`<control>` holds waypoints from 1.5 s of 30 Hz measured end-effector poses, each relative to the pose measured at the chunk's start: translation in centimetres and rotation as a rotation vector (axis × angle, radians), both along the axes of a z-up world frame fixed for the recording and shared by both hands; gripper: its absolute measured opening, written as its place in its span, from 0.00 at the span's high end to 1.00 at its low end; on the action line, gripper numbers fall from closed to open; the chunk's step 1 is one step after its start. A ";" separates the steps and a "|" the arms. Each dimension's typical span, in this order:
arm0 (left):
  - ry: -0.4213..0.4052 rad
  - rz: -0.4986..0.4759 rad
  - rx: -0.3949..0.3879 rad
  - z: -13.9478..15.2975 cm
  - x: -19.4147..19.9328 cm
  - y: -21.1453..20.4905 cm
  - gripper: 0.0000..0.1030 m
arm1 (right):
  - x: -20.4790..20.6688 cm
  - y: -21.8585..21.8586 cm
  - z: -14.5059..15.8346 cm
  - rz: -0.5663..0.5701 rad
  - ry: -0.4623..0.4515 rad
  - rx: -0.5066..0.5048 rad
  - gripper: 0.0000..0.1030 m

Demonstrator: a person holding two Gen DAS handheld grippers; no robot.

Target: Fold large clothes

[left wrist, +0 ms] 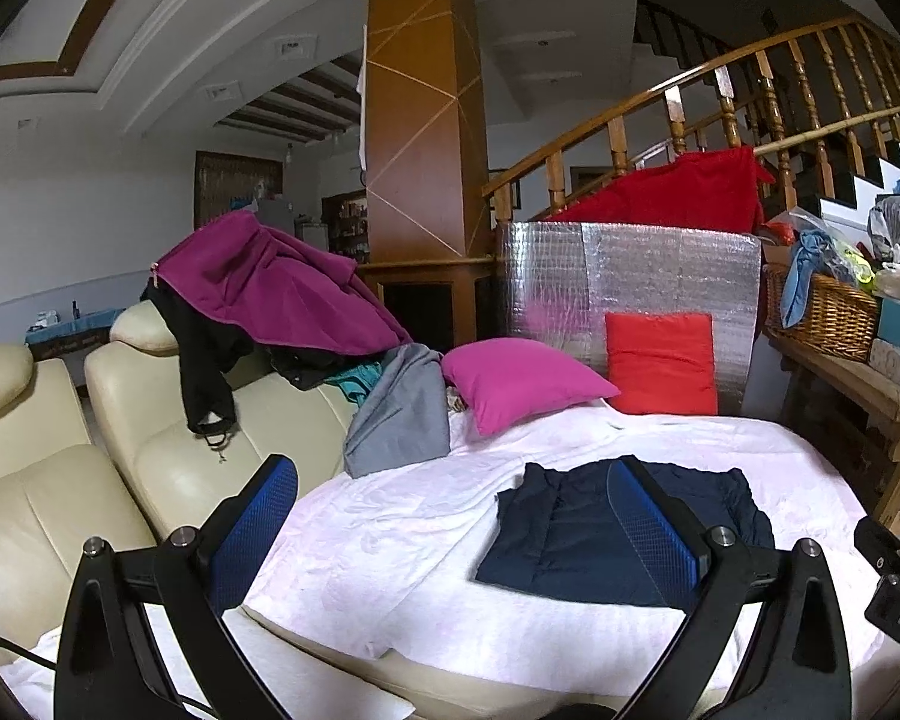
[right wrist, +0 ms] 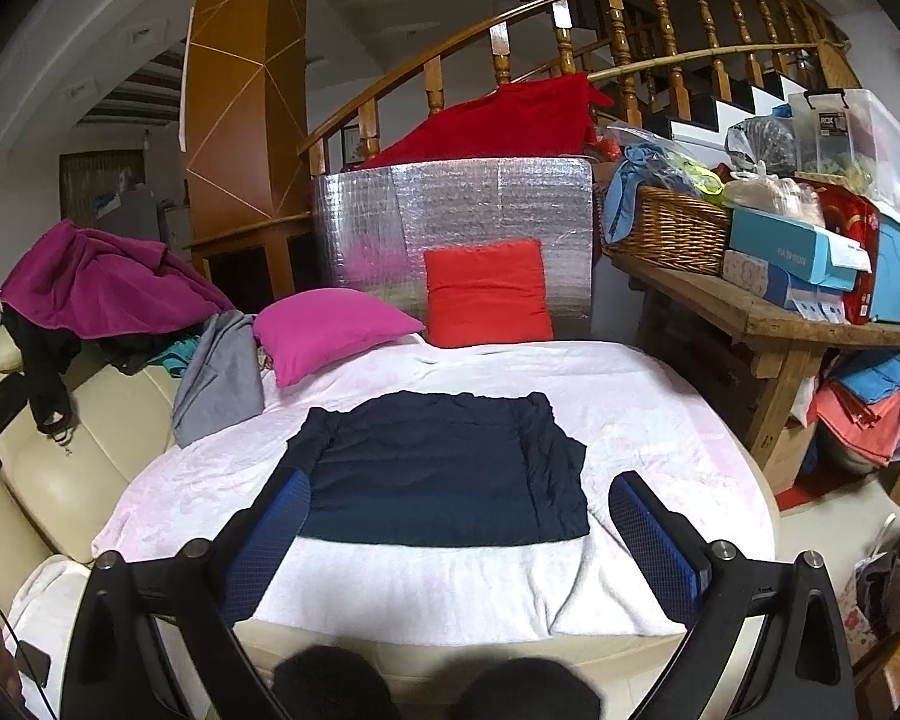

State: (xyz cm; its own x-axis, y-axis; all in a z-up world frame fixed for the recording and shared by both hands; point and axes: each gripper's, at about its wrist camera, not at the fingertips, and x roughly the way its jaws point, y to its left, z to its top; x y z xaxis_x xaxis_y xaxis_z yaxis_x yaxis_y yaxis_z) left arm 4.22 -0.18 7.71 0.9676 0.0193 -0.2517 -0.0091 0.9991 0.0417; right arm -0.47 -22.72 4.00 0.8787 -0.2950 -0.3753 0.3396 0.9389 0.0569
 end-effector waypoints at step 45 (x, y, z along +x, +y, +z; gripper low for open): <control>0.039 -0.046 0.036 -1.6 3.8 0.4 0.00 | 5.0 3.3 -2.0 -0.005 0.089 -0.024 0.02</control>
State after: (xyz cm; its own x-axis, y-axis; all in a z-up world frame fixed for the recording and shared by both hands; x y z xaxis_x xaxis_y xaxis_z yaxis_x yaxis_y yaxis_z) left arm 8.03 0.22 6.15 0.9570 -0.0153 -0.2896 0.0393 0.9962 0.0773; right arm 4.57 -19.37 1.98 0.8407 -0.3095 -0.4444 0.3474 0.9377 0.0043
